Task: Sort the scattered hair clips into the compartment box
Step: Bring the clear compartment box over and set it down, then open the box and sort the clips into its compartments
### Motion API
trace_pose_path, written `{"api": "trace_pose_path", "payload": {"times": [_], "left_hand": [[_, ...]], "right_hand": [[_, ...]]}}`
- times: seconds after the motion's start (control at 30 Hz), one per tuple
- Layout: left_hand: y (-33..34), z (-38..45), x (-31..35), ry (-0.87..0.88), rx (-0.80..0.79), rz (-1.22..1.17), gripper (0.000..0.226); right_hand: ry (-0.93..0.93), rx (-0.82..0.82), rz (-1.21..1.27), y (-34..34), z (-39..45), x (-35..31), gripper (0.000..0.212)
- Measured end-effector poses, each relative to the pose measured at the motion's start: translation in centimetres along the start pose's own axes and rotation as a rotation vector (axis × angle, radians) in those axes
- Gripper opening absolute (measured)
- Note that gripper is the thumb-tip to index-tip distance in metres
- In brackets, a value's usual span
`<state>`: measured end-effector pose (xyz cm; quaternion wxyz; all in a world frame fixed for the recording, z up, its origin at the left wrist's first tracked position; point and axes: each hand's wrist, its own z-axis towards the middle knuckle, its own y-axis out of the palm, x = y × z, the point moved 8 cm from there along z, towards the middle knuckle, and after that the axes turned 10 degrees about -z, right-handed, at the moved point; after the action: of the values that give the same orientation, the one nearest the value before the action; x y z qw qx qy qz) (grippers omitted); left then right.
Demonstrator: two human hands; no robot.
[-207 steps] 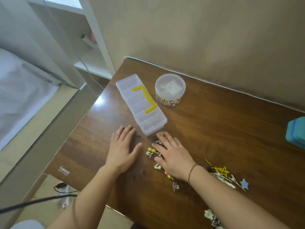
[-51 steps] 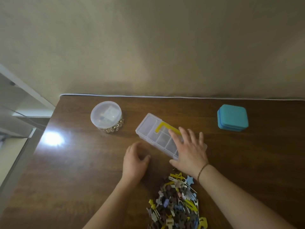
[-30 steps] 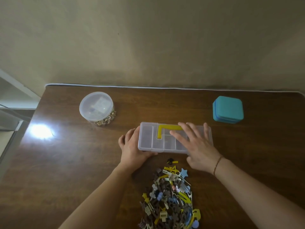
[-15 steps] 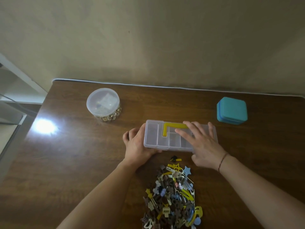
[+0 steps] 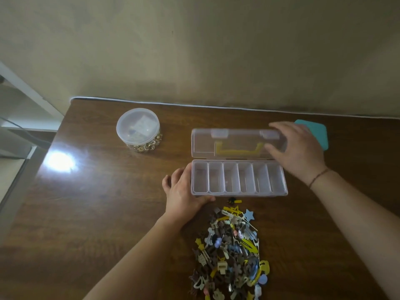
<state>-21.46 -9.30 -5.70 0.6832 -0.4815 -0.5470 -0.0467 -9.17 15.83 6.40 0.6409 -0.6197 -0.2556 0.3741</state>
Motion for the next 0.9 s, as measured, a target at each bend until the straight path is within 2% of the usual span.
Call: {"api": "trace_pose_path", "payload": {"times": [0.07, 0.13, 0.17, 0.23, 0.3, 0.37, 0.4, 0.43, 0.5, 0.53, 0.6, 0.63, 0.9], "left_hand": [[0.2, -0.3, -0.1, -0.009, 0.012, 0.005, 0.101], [0.3, -0.4, -0.1, -0.016, 0.016, 0.006, 0.101], [0.3, -0.4, -0.1, -0.015, 0.019, 0.011, 0.102], [0.4, -0.4, -0.2, -0.016, 0.019, 0.018, 0.103], [0.5, -0.4, -0.3, -0.017, 0.014, 0.026, 0.103], [0.4, -0.4, -0.2, -0.014, 0.011, 0.03, 0.103], [0.4, -0.4, -0.2, -0.012, 0.009, 0.029, 0.104], [0.4, -0.4, -0.2, -0.009, 0.009, 0.027, 0.104], [0.5, -0.5, -0.3, -0.002, 0.007, 0.027, 0.105], [0.5, -0.6, -0.4, 0.0, 0.008, 0.028, 0.105], [0.5, -0.9, -0.5, 0.003, 0.011, 0.023, 0.105], [0.5, -1.1, -0.5, 0.006, 0.011, 0.02, 0.106], [0.4, -1.9, -0.5, 0.02, 0.028, -0.005, 0.102]], "right_hand": [[0.189, -0.003, 0.176, 2.2, -0.1, 1.5, 0.07], [0.31, -0.149, 0.417, 5.4, -0.8, 1.8, 0.086], [0.358, -0.229, 0.515, 6.8, -1.4, 1.7, 0.087], [0.428, -0.348, 0.601, 8.9, -2.5, 1.8, 0.075], [0.464, -0.395, 0.612, 9.8, -3.5, 2.4, 0.064], [0.477, -0.333, 0.563, 9.3, -4.6, 3.2, 0.059], [0.489, -0.22, 0.507, 8.0, -5.5, 3.6, 0.055], [0.48, -0.048, 0.45, 6.1, -6.6, 3.7, 0.049], [0.297, 0.275, 0.347, 2.2, -9.5, 1.2, 0.029], [0.15, 0.32, 0.301, 1.6, -11.0, -0.9, 0.023], [-0.113, 0.202, 0.201, 3.2, -13.4, -5.1, 0.024], [-0.172, 0.117, 0.151, 4.6, -14.0, -6.4, 0.026], [-0.068, -0.176, -0.202, 10.0, -14.9, -9.1, 0.044]]}}
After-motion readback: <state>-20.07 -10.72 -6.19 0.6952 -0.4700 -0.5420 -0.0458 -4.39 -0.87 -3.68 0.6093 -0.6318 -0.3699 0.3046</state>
